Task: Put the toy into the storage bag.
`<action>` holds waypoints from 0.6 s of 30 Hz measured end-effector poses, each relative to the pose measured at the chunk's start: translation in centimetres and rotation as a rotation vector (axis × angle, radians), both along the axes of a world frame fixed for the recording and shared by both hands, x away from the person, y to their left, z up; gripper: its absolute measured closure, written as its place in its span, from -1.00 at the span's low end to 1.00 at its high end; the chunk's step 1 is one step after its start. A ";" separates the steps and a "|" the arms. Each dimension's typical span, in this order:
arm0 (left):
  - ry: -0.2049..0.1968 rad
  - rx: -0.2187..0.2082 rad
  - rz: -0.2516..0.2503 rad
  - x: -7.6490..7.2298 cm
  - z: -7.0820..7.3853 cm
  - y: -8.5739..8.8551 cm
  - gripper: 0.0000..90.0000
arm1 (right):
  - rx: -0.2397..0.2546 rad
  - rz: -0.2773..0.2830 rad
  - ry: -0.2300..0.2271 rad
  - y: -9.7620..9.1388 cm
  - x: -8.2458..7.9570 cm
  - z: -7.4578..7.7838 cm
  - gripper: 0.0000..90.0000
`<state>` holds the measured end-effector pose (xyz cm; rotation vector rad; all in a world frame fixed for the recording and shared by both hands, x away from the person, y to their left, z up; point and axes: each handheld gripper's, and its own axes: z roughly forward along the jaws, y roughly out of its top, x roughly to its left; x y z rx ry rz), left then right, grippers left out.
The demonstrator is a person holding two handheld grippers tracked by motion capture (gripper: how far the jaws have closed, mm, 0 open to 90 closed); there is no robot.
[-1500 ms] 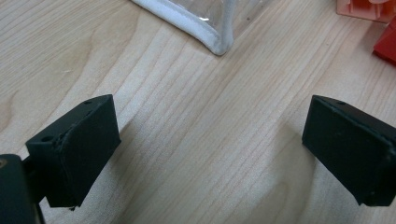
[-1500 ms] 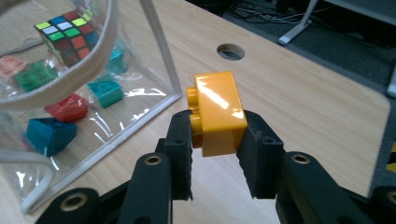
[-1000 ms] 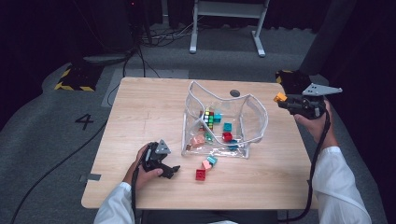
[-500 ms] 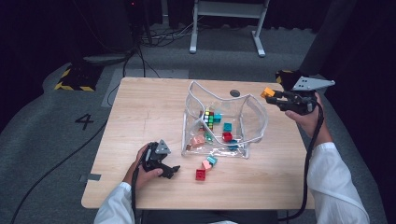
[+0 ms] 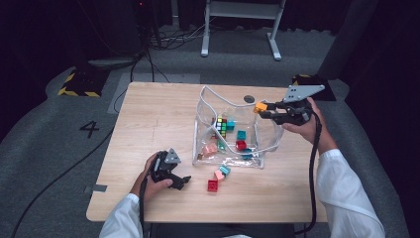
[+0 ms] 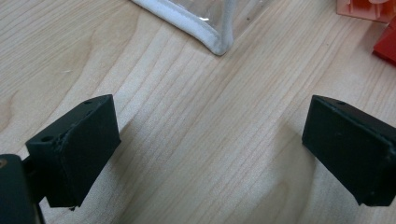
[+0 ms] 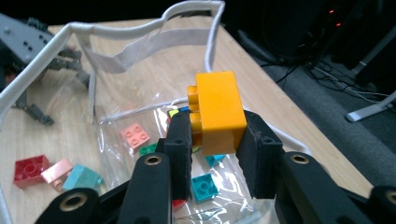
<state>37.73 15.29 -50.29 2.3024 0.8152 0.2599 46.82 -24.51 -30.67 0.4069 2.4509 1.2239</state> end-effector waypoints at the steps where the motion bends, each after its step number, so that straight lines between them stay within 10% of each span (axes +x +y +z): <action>1: -0.002 0.001 0.000 0.0 0.0 0.0 -0.91 | -0.015 0.007 0.003 0.4 0.0 -0.1 0.49; 18: -0.002 0.001 0.001 0.0 0.0 0.0 -0.91 | -0.267 0.053 0.076 4.8 1.1 -2.5 0.49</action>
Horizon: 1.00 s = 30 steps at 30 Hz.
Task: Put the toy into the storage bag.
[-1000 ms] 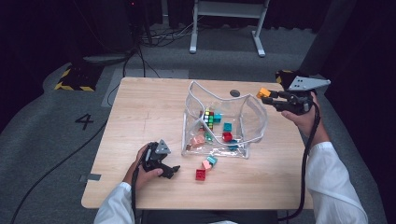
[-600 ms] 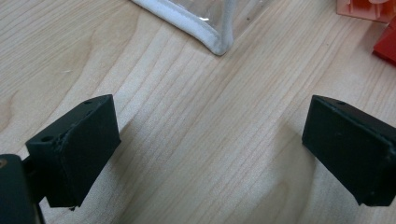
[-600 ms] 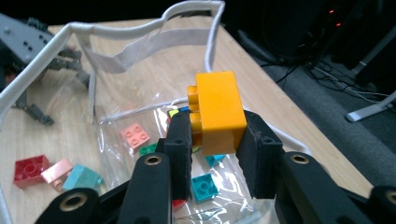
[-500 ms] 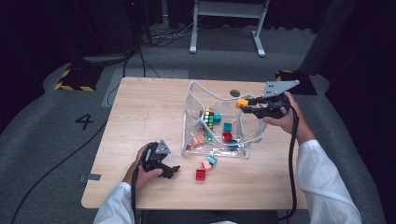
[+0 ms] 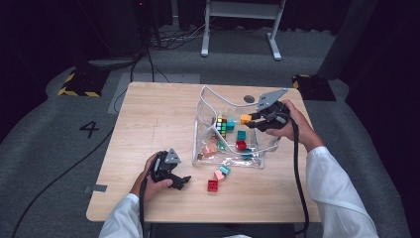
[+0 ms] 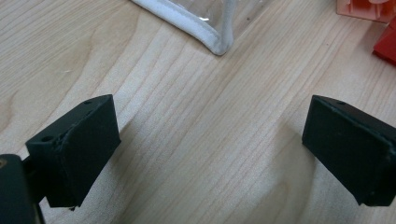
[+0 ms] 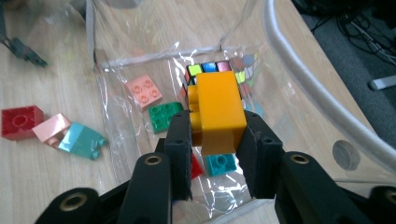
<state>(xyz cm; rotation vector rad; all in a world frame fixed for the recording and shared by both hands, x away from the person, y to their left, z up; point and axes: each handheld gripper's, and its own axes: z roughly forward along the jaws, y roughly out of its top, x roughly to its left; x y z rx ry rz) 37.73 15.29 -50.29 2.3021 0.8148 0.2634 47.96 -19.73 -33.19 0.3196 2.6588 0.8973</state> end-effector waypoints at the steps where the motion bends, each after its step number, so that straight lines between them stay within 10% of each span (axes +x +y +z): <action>1: -0.001 0.001 -0.001 0.0 0.0 0.0 -0.91 | -0.018 -0.001 -0.001 0.1 0.1 -0.1 0.49; 18: 0.002 0.000 -0.001 0.0 0.0 0.0 -0.91 | -0.302 -0.042 0.099 1.3 1.7 -2.1 0.49; 30: 0.000 0.001 -0.001 0.0 0.0 0.0 -0.91 | -0.385 -0.087 0.136 -1.1 1.7 -2.3 0.49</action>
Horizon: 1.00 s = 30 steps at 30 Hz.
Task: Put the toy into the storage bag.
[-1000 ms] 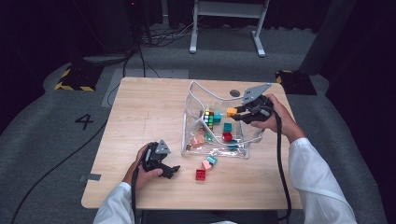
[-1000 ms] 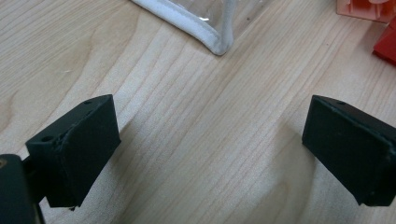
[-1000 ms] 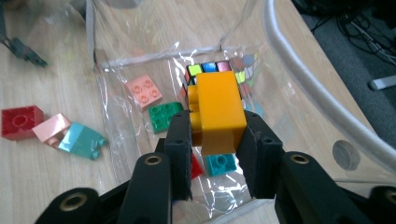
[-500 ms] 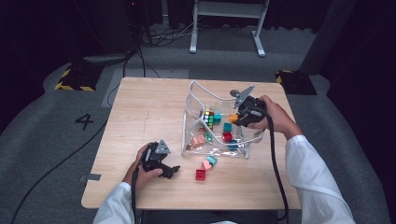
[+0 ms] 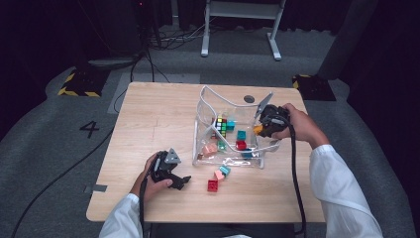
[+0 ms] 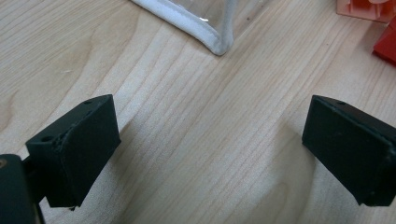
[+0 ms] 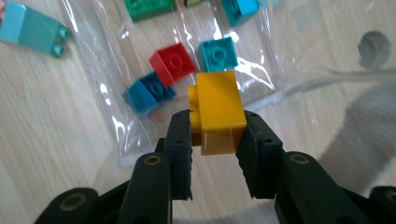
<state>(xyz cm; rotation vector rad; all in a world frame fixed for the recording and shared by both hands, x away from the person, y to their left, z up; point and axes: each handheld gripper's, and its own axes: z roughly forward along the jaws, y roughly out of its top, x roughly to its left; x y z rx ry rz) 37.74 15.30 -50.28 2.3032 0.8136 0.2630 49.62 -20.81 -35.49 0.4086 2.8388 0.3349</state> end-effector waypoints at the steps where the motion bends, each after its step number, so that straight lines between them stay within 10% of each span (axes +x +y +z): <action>1: 0.002 -0.001 0.000 0.0 0.0 0.0 -0.91 | -0.007 -0.005 -0.002 -0.2 -0.1 0.1 0.49; 16: 0.000 0.000 -0.001 0.0 0.0 0.0 -0.91 | -0.016 -0.035 -0.006 -2.0 -0.4 1.2 0.43; 30: 0.001 0.000 -0.001 0.0 0.0 0.0 -0.91 | 0.138 -0.017 -0.038 -3.1 -1.4 1.9 0.28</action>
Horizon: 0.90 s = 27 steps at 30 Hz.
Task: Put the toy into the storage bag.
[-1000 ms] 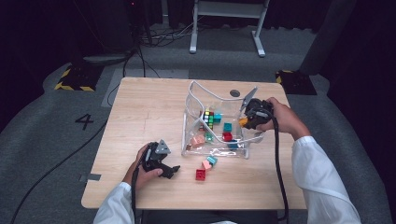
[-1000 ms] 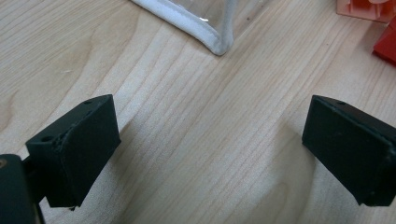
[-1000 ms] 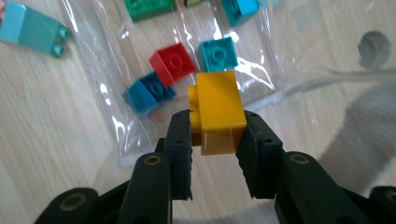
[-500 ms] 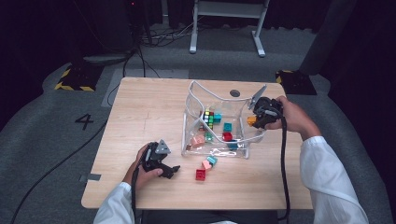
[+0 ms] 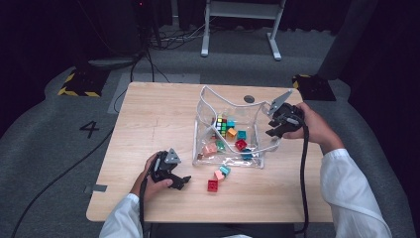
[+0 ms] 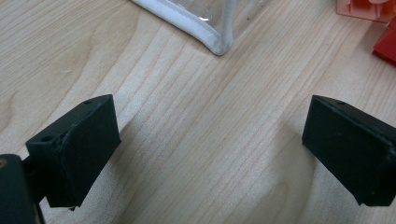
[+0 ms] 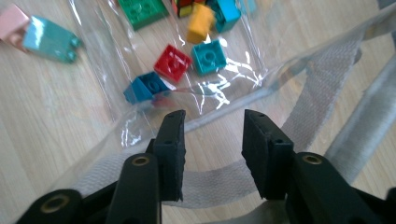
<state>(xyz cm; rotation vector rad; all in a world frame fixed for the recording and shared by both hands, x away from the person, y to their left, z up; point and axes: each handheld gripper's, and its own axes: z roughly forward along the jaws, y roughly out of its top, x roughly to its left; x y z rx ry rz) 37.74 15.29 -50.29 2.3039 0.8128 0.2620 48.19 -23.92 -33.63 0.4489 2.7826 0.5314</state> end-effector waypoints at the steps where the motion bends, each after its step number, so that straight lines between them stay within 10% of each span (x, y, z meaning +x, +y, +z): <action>1: 0.001 -0.001 0.001 0.0 0.0 0.0 -0.91 | 0.019 0.000 -0.006 -0.2 -0.2 0.1 0.25; 17: 0.001 -0.001 0.001 0.0 0.0 0.0 -0.91 | 0.413 -0.039 -0.184 -6.0 -7.1 2.1 -0.24; 27: 0.001 -0.001 0.001 0.0 0.0 0.0 -0.91 | 0.520 -0.099 -0.233 -9.1 -11.5 0.0 -0.25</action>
